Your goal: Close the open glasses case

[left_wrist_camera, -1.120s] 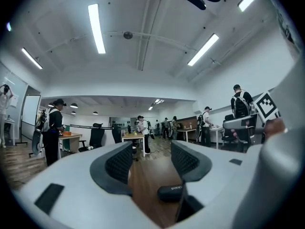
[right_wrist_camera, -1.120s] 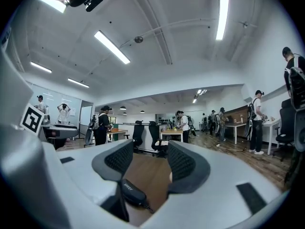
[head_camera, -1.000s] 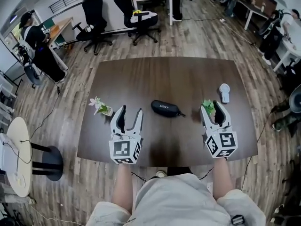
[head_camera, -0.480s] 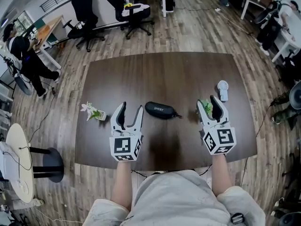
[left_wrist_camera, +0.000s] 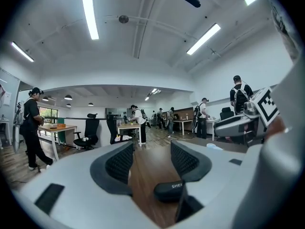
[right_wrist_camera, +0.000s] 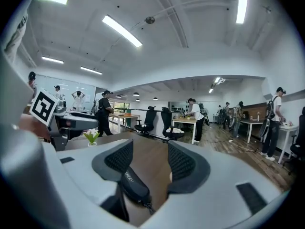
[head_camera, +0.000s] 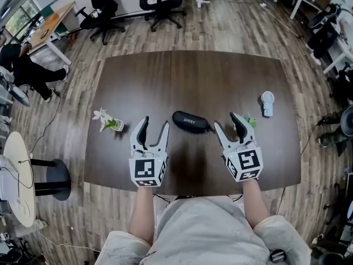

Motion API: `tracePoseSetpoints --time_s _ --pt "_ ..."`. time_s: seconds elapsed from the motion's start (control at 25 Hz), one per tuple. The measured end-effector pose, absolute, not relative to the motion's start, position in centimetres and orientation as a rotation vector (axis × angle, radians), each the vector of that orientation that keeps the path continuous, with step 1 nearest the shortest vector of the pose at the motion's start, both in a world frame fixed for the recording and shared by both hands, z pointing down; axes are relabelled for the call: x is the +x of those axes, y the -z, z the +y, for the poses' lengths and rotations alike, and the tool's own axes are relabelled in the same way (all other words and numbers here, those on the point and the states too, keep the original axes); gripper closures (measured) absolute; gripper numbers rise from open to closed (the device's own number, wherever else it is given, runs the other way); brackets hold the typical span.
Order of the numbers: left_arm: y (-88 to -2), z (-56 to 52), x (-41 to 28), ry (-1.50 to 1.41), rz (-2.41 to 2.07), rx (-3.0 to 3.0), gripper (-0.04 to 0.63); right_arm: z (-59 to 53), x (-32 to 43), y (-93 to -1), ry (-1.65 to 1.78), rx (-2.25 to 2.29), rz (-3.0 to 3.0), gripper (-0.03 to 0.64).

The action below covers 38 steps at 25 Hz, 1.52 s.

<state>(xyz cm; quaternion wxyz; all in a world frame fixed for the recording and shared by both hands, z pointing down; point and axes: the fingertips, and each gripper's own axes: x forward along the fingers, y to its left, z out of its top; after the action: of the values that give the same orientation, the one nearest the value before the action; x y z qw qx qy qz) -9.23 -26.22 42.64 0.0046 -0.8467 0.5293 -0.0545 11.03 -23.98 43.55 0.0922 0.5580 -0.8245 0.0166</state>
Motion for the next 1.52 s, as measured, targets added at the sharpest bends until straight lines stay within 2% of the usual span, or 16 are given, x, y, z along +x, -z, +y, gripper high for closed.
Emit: tracePoseSetpoints --time_s 0.36,0.76,1.12,1.52 --pt "-46.6 -24.2 -11.7 0.246 1.792 -2.664 0.344 -24.9 5.2 -48.6 -0.041 1.343 -2.422 0.383" --pt "-50.1 -21.5 -13.2 0.293 1.936 -2.682 0.344 -24.9 0.6 -58.1 0.163 0.798 -2.141 0.379" --pt "-52.2 -20.5 -13.9 0.32 1.992 -2.701 0.344 -25.6 -0.2 -63.5 0.192 0.669 -2.017 0.374" --pt "-52.6 -20.8 -13.3 0.326 1.976 -2.732 0.344 -27.5 0.6 -63.4 0.225 0.719 -2.002 0.367"
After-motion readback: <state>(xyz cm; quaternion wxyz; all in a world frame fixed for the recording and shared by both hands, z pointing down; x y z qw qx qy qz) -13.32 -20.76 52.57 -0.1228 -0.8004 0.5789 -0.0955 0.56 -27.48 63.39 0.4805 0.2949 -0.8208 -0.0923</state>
